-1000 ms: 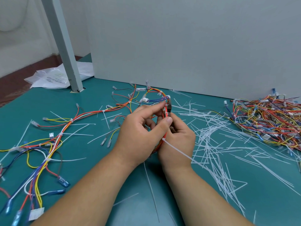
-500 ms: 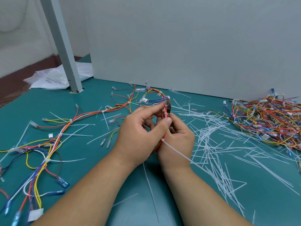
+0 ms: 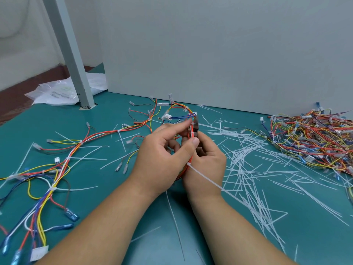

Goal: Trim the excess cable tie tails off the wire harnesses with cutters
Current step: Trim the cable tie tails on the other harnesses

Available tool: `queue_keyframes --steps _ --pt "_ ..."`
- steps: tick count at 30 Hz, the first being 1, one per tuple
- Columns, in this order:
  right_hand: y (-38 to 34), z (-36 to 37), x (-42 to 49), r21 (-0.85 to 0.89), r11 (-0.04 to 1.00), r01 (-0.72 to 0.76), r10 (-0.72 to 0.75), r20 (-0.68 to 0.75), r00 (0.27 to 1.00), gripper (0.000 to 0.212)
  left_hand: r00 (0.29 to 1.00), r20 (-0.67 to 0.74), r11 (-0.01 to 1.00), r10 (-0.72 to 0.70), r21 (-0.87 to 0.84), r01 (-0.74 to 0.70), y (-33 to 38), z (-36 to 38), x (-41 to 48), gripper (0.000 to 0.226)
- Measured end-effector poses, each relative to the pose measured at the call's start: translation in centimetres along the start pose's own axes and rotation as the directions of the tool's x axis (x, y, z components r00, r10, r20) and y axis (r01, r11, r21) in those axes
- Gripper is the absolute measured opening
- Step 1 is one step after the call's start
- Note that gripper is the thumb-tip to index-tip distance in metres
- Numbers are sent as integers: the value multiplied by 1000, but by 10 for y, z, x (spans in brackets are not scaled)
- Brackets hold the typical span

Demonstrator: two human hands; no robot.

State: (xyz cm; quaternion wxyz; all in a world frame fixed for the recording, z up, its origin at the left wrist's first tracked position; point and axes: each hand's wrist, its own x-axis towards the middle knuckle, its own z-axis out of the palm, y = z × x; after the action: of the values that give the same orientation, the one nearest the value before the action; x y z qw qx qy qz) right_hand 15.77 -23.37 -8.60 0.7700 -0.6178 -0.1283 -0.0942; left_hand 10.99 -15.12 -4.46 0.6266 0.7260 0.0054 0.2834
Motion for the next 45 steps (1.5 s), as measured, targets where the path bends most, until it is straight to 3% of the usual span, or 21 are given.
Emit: queue_keyframes --steps 8,25,29,37,43,45 --pt "3 -1 0 30 999 -33 32 41 999 17 999 -29 999 31 11 -31 1 -1 0 38" --pt "-8 4 -5 35 999 -17 14 89 996 21 998 -39 997 51 51 -49 -2 -1 0 40" --pt "-14 6 -8 6 999 -32 31 116 993 35 998 -48 999 37 29 -36 -2 -1 0 43" --pt "-10 4 -4 -41 999 -34 41 187 981 44 996 -73 998 55 20 -53 2 -3 1 36" --pt "-5 4 5 -101 989 -106 135 346 929 61 993 -110 999 41 -23 -44 1 -5 3 42" --pt "-3 4 3 -115 990 -77 111 328 938 58 994 -101 999 41 -26 -44 0 -5 3 41"
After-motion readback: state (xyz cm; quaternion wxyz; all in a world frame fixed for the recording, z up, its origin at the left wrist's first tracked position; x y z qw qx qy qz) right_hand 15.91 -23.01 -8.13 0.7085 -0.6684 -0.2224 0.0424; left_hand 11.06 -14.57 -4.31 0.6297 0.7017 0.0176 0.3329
